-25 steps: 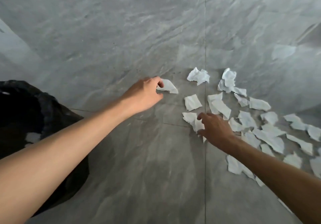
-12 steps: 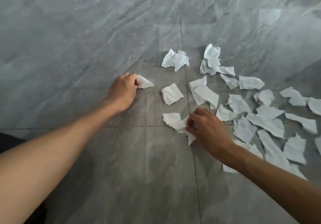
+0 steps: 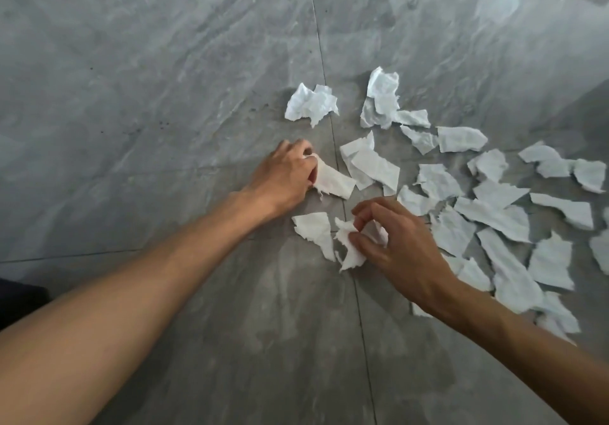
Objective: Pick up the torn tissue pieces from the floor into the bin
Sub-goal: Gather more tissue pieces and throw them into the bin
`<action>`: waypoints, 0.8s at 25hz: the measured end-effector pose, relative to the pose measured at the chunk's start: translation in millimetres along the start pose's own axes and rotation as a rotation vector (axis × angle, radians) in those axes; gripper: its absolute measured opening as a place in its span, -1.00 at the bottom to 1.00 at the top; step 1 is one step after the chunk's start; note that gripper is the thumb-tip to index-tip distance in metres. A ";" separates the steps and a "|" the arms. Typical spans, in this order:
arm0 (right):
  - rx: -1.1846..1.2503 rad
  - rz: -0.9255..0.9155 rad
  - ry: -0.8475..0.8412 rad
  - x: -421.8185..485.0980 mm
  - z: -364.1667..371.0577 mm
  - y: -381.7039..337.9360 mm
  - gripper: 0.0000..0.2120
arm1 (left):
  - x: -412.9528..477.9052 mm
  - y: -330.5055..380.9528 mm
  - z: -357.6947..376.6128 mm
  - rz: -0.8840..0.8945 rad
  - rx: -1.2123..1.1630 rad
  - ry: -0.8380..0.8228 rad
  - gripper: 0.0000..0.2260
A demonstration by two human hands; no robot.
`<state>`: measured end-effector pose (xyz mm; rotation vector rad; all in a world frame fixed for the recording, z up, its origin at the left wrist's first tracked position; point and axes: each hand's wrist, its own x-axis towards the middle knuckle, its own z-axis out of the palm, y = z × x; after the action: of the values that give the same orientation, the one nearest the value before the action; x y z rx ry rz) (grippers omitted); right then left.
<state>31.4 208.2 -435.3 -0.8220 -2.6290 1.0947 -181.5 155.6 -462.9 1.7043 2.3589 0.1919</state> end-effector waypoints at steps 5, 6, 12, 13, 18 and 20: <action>-0.330 -0.296 -0.158 20.2 38.4 -15.3 -0.94 | -16.6 -11.7 -7.4 -0.130 -0.264 0.110 -0.97; -0.368 -0.308 -0.174 21.5 46.7 -17.7 -0.95 | -20.9 -14.6 -11.4 -0.168 -0.301 0.167 -0.96; -0.008 -0.185 -0.165 3.1 39.6 -28.7 -0.87 | -45.2 -4.6 -38.0 -0.246 -0.484 0.301 -0.75; 0.093 -0.095 -0.111 -4.6 29.4 -28.7 -0.84 | -47.2 1.4 -40.4 -0.227 -0.498 0.296 -0.72; 0.330 0.309 0.111 -40.5 -35.9 7.1 -0.77 | -48.2 44.4 -27.0 -0.067 -0.470 0.078 -0.56; 0.294 0.396 0.171 -48.8 -54.7 23.0 -0.79 | -47.7 64.8 -7.3 0.028 -0.378 -0.081 -0.49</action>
<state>101.4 227.4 -410.1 -1.3321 -2.1470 1.3900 -109.6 131.2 -435.6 1.5308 2.0789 0.5256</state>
